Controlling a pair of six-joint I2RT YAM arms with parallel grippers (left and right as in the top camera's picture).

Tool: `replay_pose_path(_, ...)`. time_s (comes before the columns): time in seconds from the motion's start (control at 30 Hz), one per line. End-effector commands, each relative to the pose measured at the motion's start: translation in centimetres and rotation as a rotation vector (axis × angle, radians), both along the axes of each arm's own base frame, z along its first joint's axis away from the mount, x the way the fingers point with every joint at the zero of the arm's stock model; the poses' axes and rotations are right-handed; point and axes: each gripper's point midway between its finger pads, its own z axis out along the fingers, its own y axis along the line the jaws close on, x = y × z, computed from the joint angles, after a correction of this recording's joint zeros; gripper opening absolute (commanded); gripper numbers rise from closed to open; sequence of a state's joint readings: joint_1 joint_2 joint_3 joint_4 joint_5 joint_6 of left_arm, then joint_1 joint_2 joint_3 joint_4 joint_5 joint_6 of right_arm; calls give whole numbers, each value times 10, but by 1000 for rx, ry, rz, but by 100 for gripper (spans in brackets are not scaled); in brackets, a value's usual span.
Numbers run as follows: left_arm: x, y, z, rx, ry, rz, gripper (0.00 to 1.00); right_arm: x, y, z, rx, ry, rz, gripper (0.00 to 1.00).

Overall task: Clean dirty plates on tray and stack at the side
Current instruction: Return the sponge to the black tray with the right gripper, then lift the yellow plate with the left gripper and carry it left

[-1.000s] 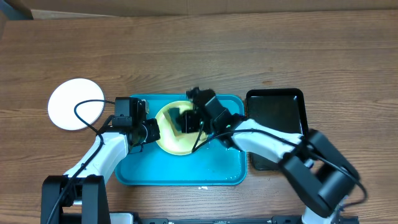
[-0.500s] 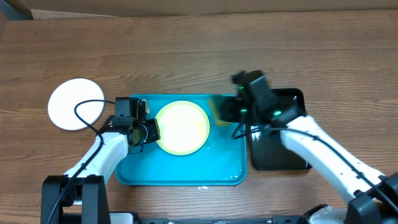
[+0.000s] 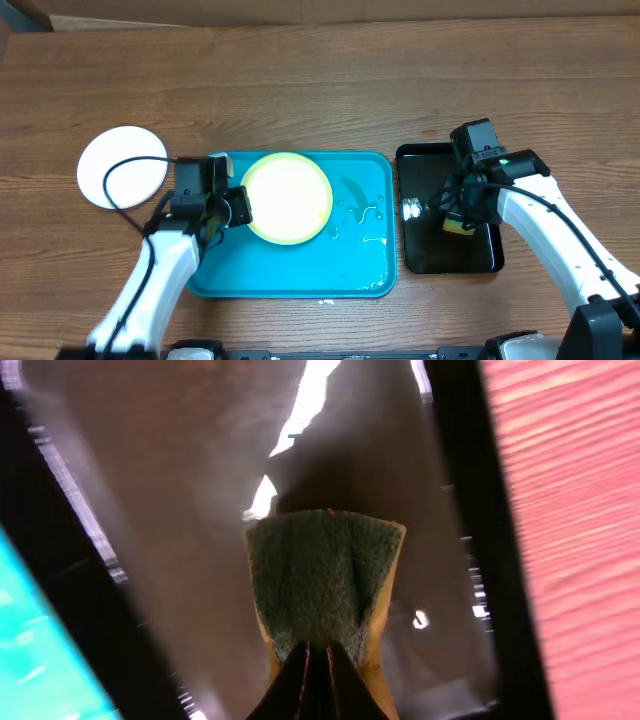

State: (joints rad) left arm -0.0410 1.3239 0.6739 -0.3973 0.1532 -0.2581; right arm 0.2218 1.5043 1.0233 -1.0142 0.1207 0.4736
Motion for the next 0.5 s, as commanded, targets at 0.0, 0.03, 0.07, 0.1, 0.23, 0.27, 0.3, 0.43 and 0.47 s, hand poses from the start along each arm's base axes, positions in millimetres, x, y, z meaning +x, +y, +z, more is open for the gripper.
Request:
replay_pose_path(0.0, 3, 8, 41, 132, -137, 13, 4, -4, -16, -3, -73, -18, -12, 4)
replay_pose_path(0.03, 3, 9, 52, 178, -170, 19, 4, -4, -17, -8, -73, -19, -12, 4)
replay_pose_path(0.07, 3, 9, 60, 212, -196, 21, 4, -5, -17, -11, -72, -20, -12, 4)
replay_pose_path(0.1, 2, 7, 69, 245, -224, 19, 4, -6, -17, -14, -71, -21, -12, 4)
replay_pose_path(0.23, 0, -8, 97, 359, -330, -2, 4, -8, -17, -26, -70, -28, -9, 4)
replay_pose_path(0.27, -1, -13, 103, 398, -354, -9, 4, -8, -17, -27, -70, -30, -8, 4)
replay_pose_path(0.3, -3, -20, 110, 456, -386, -26, 4, -8, -17, -28, -71, -30, -8, 4)
replay_pose_path(0.43, -11, -42, 132, 607, -495, -67, 4, -7, -19, -28, -83, -31, 19, 22)
replay_pose_path(0.47, -13, -49, 139, 648, -530, -84, 4, -7, -20, -27, -92, -33, 18, 31)
